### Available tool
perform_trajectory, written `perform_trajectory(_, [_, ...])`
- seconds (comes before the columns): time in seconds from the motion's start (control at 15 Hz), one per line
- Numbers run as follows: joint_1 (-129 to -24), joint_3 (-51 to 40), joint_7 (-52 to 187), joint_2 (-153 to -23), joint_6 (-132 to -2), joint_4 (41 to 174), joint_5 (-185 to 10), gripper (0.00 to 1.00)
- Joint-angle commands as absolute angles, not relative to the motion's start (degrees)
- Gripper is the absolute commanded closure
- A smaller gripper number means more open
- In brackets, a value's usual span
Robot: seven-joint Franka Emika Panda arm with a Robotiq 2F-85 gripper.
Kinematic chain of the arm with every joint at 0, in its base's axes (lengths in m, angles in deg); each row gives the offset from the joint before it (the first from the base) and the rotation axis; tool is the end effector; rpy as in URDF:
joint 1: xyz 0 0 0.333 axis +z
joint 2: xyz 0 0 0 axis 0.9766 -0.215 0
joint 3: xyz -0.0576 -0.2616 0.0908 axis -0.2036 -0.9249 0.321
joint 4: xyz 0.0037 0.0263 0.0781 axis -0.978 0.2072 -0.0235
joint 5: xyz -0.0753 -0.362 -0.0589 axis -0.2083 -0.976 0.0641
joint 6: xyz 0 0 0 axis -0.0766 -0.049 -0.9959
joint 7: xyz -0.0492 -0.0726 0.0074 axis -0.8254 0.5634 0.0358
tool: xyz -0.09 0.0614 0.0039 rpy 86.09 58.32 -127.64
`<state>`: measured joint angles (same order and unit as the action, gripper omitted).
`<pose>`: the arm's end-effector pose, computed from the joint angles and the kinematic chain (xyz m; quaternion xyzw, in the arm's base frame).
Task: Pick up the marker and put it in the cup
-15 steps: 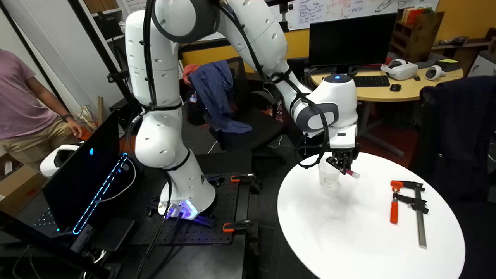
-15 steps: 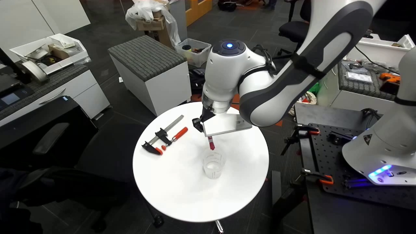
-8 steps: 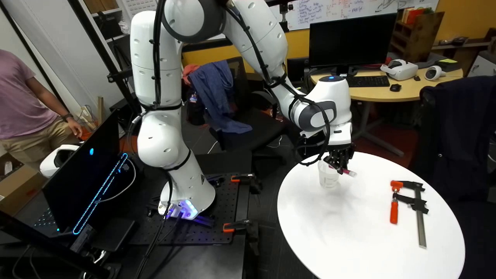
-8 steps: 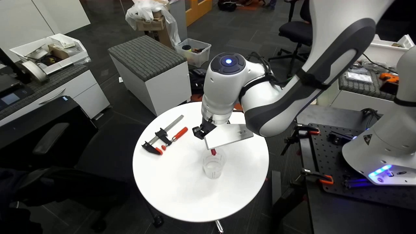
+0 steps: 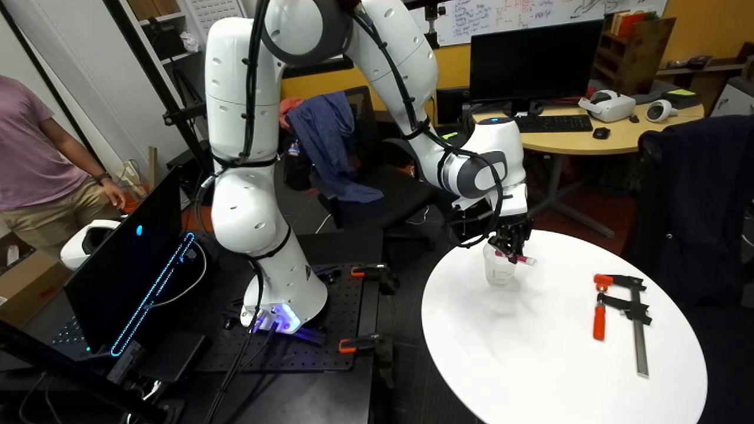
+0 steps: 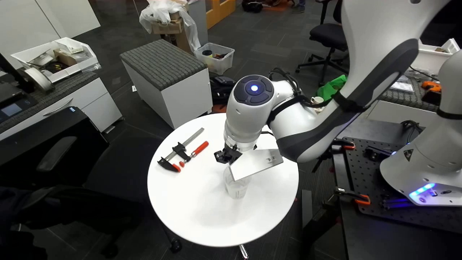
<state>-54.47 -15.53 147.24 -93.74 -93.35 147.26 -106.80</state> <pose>0.5053 0.0926 0.1729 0.8861 -0.4450 0.1227 0.0409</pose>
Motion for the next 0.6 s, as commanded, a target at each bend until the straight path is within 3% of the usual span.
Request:
perform_trajectory(0.0, [-51.9, -17.3, 151.2, -94.3, -92.8, 146.3, -110.5, 0.95])
perform_trajectory(0.53, [-48.5, -19.7, 157.4, -94.2, -93.3, 146.8, -118.3, 0.95])
